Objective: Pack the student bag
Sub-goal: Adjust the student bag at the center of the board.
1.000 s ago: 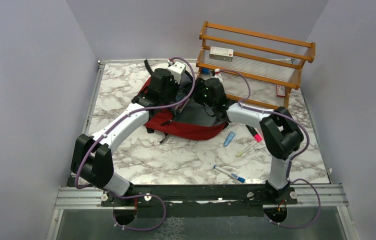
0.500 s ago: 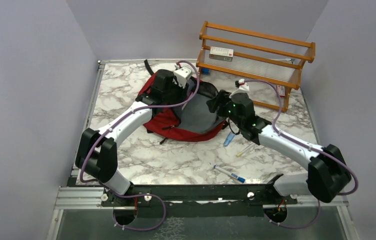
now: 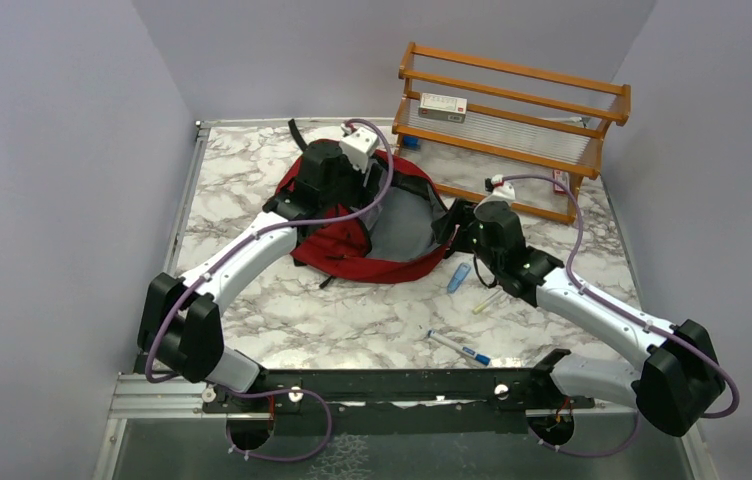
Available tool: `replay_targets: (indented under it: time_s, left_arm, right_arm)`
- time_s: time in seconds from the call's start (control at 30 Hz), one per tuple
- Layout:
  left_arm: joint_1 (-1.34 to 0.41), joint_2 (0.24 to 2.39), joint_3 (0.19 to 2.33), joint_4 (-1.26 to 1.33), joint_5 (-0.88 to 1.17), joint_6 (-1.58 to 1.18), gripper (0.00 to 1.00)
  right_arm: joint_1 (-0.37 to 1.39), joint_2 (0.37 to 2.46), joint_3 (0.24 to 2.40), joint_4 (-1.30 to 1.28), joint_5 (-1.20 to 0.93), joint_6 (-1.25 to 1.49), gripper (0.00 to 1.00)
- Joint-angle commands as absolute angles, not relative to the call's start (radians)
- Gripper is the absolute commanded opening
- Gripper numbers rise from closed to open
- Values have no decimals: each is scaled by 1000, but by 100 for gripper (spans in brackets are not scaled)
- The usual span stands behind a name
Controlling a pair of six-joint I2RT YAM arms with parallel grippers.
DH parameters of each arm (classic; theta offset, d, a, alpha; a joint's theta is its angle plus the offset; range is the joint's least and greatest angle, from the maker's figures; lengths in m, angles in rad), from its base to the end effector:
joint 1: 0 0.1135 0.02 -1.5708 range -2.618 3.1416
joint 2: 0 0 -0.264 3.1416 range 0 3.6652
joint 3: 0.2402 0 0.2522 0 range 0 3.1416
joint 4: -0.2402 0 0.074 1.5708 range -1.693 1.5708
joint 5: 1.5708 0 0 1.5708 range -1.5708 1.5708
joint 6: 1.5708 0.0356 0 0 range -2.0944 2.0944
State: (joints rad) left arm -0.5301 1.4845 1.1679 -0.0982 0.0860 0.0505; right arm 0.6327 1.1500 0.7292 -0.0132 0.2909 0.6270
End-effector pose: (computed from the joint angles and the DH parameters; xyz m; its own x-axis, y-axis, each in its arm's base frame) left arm 0.2995 -0.1790 0.3132 -0.3184 0.2449 -0.9158 0.5884 0.8085 0.0116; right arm 0.2144 0.1445 0.2637 -0.4838 0.3422 -0.8055 -0.0898 0.8961 0.4347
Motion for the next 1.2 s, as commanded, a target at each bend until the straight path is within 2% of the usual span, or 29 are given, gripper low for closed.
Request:
replay_targets:
  time_s: [0.0, 0.27, 0.43, 0.57, 0.7, 0.93, 1.0, 1.17]
  left_arm:
    - [-480, 1463, 1165, -60, -104, -39, 70]
    - [-436, 1584, 1228, -153, -212, -105, 75]
    - [-401, 1634, 1249, -171, -134, -150, 73]
    - [-393, 1651, 1249, -154, -44, -175, 60]
    - [-391, 1660, 1265, -146, 65, -174, 36]
    - [-395, 1635, 1244, -80, 226, -178, 4]
    - [-406, 1625, 1231, -54, 269, -172, 0]
    - [-481, 1611, 1235, -50, 384, -102, 0]
  right_arm:
    - [629, 1134, 722, -65, 311, 623, 67]
    - [629, 1150, 744, -89, 307, 626, 67]
    - [629, 1146, 737, -90, 285, 639, 67]
    - [629, 1133, 735, -101, 284, 643, 68]
    - [629, 1126, 736, -104, 300, 627, 67]
    - [629, 1094, 718, -113, 312, 651, 67]
    - [629, 1081, 717, -121, 323, 657, 67]
    - [629, 1062, 718, -119, 376, 649, 67]
